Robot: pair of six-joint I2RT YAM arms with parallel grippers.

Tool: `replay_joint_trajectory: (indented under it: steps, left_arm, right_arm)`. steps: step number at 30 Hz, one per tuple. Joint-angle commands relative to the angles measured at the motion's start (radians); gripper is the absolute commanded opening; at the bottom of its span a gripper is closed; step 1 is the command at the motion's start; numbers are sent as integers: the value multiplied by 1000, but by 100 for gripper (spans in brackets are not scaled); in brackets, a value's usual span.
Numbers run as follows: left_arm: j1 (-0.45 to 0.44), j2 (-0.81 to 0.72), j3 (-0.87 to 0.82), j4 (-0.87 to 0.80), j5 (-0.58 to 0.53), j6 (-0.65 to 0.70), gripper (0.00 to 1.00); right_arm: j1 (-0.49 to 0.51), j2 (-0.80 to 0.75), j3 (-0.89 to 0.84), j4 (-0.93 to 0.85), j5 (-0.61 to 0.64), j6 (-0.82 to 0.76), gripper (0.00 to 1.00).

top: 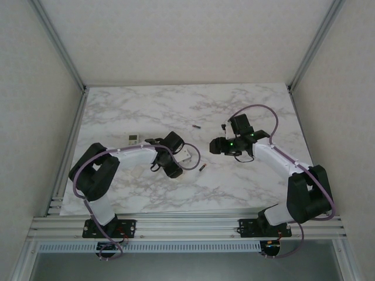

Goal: Load the batteries into the remote control

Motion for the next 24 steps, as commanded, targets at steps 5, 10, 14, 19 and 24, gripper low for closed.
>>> replay_joint_trajectory:
  steps: [5,10,14,19,24]
  left_arm:
    - [60,13,-15,-139,-98,225,47]
    - [58,-90,-111,-94,-80,372,40]
    - [31,-138,-164,-53,-123,463,39]
    - [8,-102,-177,3,-145,476,41]
    - [-14,-86,-180,38,-176,465,45]
  right_arm:
    - [-10,16,48,-81,-12,-61,64]
    - [-9,40,56,-103,-54,-106,65]
    - [-9,32,47,-64,-64,-134,66]
    - [-8,32,77,-24,-59,-93,67]
    - [22,-10,62,-14,59,111,67]
